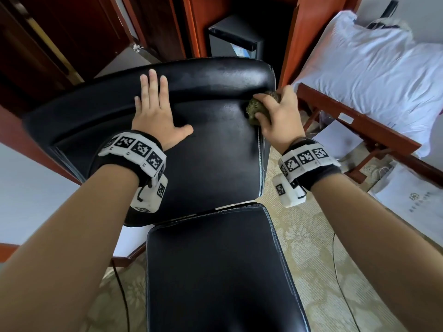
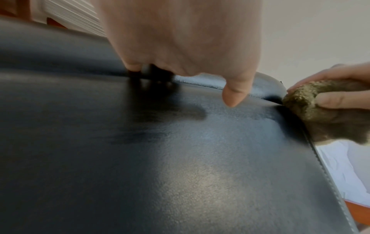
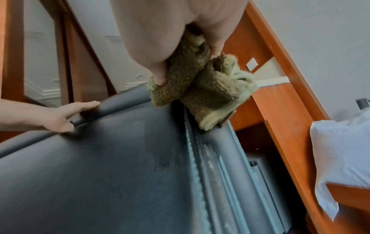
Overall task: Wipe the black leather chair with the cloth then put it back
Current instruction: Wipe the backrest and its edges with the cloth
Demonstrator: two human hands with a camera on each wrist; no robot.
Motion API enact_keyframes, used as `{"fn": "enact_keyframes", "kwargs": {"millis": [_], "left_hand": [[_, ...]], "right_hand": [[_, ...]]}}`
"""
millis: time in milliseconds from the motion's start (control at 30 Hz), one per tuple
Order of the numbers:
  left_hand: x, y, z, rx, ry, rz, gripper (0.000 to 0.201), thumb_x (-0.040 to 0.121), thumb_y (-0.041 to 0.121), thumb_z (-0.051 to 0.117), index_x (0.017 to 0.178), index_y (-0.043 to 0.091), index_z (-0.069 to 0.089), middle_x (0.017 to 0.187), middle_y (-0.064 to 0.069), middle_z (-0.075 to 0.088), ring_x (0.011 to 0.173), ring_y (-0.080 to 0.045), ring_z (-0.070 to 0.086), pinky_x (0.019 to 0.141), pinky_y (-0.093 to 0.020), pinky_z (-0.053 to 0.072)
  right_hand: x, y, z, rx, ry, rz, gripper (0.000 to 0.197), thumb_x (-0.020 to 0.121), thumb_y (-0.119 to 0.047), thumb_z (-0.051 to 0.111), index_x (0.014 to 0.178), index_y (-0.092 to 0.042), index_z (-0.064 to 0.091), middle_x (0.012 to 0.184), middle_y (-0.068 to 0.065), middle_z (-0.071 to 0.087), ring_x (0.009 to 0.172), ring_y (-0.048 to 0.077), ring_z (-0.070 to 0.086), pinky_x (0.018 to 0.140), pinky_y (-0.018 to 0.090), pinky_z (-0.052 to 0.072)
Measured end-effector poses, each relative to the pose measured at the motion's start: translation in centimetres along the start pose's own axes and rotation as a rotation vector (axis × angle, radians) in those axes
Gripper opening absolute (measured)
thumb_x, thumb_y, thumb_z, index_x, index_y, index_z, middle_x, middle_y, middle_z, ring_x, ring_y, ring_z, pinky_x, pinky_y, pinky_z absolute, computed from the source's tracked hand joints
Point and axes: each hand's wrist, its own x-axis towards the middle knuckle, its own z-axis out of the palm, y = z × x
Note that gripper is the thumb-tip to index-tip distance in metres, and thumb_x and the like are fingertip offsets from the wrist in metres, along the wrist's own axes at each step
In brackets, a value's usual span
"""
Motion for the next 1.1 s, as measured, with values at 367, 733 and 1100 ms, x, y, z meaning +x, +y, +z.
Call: {"fn": "enact_keyframes", "kwargs": {"millis": [367,733,1100], "left_hand": [[0.1,0.3,0.1,-0.001,0.024,-0.006,0.107,0.081,0.046,0.062,0.147,0.005,-0.011,0.154,-0.013,-0.02,0.142,-0.028,-0.019,0.116,-0.046,-0.001],[-0.4,-0.2,-0.5,0.02,-0.014,0.01,0.108,0.08,0.049,0.062,0.148,0.007,-0.01,0.155,-0.01,-0.02,0.142,-0.026,-0.019,0.117,-0.044,0.002],[-0.3,-0.7,-1.3,0.01,-0.06,0.033,0.104,0.082,0.046,0.061,0.148,0.009,-0.01,0.155,-0.007,-0.02,0.143,-0.022,-0.018,0.117,-0.041,0.002]], "right_hand": [[1.9,-1.1,0.1,-0.118,-0.104,-0.118,0.042,0.083,-0.01,0.058,0.124,-0.004,0.055,0.116,0.029,0.044,0.103,0.044,0.045,0.09,0.042,0.039],[-0.7,3.0,-2.1,-0.15,-0.031,0.362,0.034,0.086,-0.008,0.047,0.119,-0.003,0.058,0.124,0.025,0.037,0.113,0.041,0.038,0.097,0.043,0.037],[1.5,-0.6,-0.3,-0.123,-0.117,-0.041,0.041,0.083,-0.009,0.053,0.124,-0.011,0.057,0.113,0.026,0.043,0.102,0.042,0.044,0.088,0.043,0.043]]}}
